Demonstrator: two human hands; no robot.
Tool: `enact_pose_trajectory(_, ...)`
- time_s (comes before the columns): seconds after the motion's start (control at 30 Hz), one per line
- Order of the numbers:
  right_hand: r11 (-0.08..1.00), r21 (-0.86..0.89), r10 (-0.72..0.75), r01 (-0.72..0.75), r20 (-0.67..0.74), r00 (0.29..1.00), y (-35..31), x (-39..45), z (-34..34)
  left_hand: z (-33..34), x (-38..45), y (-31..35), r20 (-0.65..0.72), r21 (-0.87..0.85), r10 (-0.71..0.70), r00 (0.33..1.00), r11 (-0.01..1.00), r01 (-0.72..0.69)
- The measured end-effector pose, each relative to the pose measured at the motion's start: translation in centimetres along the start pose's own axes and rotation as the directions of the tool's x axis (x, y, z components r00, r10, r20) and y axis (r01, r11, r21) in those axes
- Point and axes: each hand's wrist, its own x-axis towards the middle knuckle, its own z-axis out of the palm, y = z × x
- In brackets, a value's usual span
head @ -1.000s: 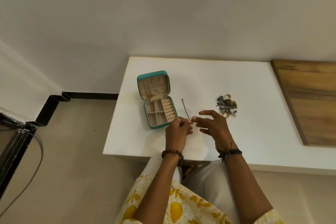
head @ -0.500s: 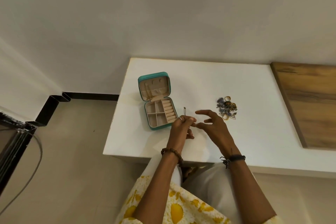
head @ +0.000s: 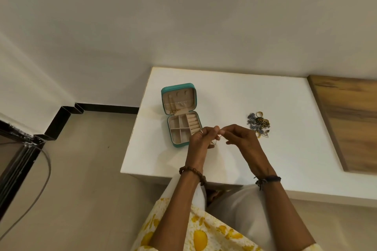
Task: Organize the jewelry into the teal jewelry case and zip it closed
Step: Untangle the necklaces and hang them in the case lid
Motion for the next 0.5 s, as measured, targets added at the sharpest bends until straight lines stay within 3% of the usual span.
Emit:
enact_pose_trajectory(0.1,0.989,0.133,0.067,-0.063,-0.022,0.998,-0.2,-0.1,-0.3,0.2,0.0,0.2,0.006,-0.09,-0.006,1.0,0.996,0.006)
enact_pose_trajectory(0.2,0.945,0.291,0.183,-0.148,-0.1,0.978,-0.2,0.2,-1.0,-0.2,0.3,0.8,-0.03,-0.304,-0.047,0.998,0.952,0.035)
enact_pose_trajectory(0.3,0.79,0.572,0.311,-0.221,-0.064,0.948,-0.2,0.5,-1.9,-0.7,0.7,1.0,-0.033,-0.505,-0.107,0.994,0.86,0.076)
enact_pose_trajectory(0.5,0.548,0.826,0.352,-0.128,-0.089,0.932,0.3,0.7,-2.7,-0.9,1.1,0.7,-0.138,-0.379,-0.061,0.989,0.926,0.004)
